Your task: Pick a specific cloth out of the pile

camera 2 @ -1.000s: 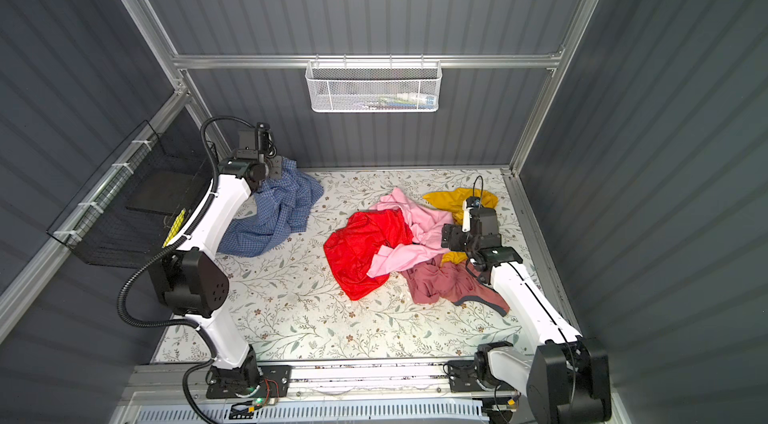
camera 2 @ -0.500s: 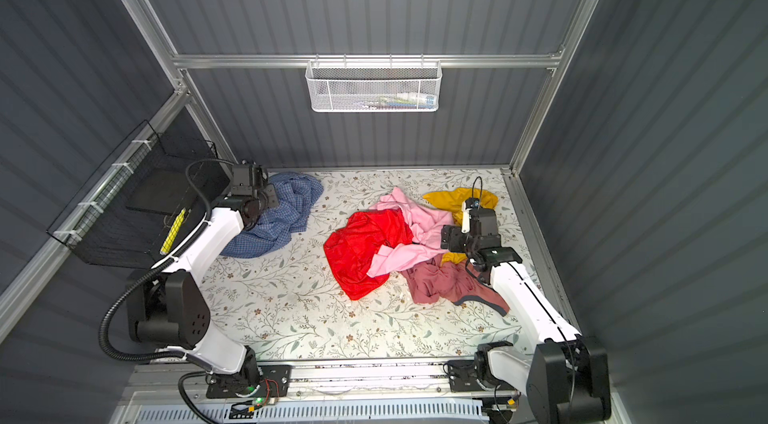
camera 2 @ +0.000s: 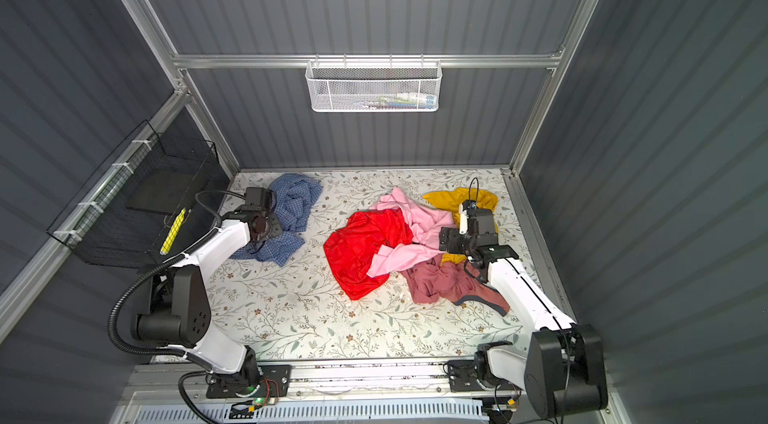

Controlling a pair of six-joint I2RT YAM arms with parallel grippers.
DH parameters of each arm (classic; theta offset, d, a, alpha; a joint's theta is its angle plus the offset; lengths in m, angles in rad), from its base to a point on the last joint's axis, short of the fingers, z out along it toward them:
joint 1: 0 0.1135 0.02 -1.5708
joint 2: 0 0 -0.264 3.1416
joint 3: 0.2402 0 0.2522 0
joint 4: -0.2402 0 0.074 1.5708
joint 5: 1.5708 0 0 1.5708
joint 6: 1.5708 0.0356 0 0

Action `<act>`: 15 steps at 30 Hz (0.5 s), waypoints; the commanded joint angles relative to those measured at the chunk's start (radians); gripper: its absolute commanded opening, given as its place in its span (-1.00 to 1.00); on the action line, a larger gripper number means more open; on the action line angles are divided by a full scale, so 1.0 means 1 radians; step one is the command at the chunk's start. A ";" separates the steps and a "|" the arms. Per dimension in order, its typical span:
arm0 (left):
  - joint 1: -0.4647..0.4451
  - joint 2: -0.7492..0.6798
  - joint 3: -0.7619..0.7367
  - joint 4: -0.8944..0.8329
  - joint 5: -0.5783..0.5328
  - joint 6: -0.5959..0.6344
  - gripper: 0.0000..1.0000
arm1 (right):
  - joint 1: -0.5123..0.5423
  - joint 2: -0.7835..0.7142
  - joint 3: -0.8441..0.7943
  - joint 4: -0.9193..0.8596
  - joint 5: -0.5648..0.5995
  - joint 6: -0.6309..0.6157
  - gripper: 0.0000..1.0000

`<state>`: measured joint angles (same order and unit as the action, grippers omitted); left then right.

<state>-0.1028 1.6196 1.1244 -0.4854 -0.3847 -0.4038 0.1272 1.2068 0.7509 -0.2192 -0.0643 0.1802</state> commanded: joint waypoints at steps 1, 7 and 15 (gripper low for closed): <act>0.020 0.014 0.037 -0.079 -0.093 -0.006 -0.15 | 0.003 0.001 0.009 -0.024 -0.006 -0.010 0.84; 0.041 0.025 0.085 -0.126 -0.082 0.059 0.16 | 0.004 -0.004 -0.002 -0.026 -0.001 -0.009 0.84; 0.027 -0.099 0.183 -0.211 -0.160 0.146 0.72 | 0.003 0.005 0.006 -0.034 0.020 -0.027 0.86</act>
<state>-0.0700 1.5917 1.2312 -0.6266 -0.4702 -0.3035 0.1272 1.2068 0.7509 -0.2356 -0.0608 0.1726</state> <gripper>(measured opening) 0.844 0.929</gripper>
